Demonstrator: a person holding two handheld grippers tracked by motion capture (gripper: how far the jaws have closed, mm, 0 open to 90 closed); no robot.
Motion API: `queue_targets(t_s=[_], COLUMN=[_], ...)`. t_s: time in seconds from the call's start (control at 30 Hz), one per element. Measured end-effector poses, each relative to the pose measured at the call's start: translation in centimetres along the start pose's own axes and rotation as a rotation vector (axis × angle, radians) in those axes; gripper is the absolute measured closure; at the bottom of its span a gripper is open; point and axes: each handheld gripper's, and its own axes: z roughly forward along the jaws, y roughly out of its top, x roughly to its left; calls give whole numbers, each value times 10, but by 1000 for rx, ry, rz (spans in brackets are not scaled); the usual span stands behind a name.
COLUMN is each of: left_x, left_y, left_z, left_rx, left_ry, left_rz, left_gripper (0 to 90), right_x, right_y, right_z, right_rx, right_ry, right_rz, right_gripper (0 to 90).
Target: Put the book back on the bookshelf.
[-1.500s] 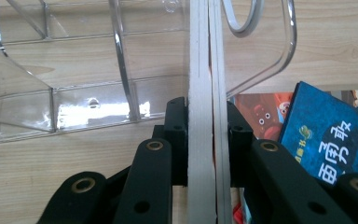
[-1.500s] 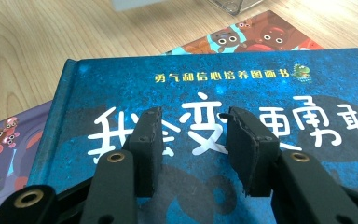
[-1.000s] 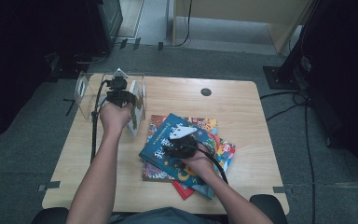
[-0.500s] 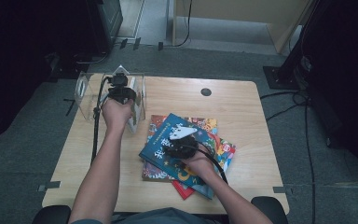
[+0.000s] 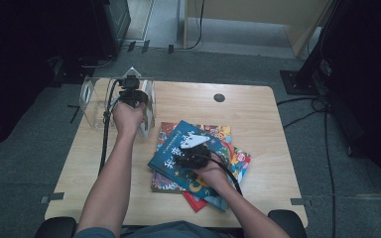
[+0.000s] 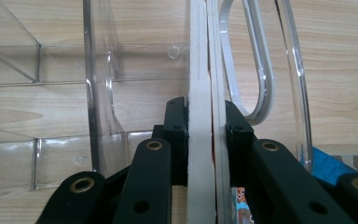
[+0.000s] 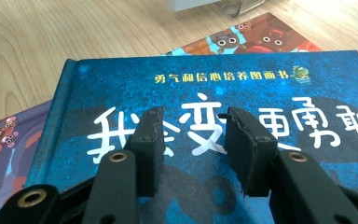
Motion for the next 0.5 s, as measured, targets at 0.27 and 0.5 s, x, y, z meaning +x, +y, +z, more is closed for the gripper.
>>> queue_targets(t_s=[0.27,0.5], left_x=[0,1], left_y=[-1,2], left_z=[5,-1], left_rx=[12,6], left_ry=[3,-6], left_rz=[25,37], left_gripper=[763,756], right_x=[-1,0], right_y=[0,0], right_z=[0,0], right_rx=[-1,1], right_ry=[1,2], right_rz=[-1,0], right_gripper=[573,573])
